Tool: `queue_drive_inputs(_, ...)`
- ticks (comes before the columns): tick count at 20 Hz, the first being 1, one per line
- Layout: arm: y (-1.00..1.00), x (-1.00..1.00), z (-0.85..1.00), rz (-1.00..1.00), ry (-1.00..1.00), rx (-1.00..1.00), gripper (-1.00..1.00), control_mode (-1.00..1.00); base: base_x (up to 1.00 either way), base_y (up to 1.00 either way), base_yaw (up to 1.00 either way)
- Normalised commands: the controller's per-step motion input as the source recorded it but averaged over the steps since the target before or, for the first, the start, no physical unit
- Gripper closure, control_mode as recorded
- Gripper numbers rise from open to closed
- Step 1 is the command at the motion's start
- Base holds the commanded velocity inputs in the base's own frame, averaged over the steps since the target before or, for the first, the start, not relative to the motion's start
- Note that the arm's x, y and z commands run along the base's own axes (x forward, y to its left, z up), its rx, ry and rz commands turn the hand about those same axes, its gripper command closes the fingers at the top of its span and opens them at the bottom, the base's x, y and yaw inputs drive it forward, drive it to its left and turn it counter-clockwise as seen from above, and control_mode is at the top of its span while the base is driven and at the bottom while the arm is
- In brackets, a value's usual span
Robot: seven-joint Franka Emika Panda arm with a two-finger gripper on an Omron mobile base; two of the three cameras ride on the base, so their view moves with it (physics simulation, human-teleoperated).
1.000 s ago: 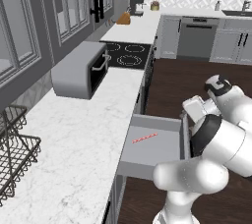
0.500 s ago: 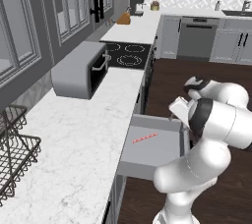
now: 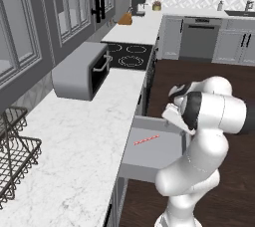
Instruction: Take a straw from the drawer in front and place it inside the glass cup on the dining counter.
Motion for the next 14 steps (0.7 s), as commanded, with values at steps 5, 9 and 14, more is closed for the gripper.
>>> queue_drive_inputs(5,0.11,0.00,-0.44,-0.17,0.02,-0.23,-1.00,-1.00,0.00,0.00,0.00)
queue_drive_inputs(9,0.04,0.05,-0.45,-0.16,0.00,-0.20,-1.00,-1.00,0.00,0.00,0.00)
queue_drive_inputs(14,0.00,0.06,-0.41,-0.11,0.00,-0.17,-1.00,-1.00,0.00,0.00,0.00)
